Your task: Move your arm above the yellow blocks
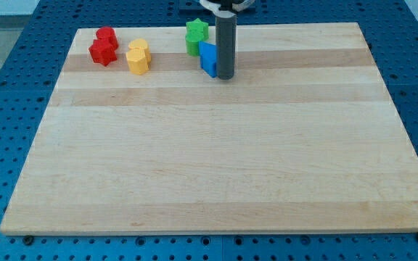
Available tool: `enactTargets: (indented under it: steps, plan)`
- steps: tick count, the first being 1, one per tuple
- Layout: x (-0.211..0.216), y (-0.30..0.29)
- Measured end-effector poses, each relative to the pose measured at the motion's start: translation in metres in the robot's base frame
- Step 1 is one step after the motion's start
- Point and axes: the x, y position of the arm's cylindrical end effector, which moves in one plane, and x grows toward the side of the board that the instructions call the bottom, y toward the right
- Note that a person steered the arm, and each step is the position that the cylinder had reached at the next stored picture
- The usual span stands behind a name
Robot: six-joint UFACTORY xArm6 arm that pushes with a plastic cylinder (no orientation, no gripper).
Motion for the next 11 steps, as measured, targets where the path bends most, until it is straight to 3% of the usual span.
enactTargets:
  steps: [1,2,3,8,11]
  plan:
    - [0.008,-0.001]
    - [0.068,-0.089]
    - [0.068,-0.112]
    - [-0.076,-0.099]
    - [-0.132,-0.154]
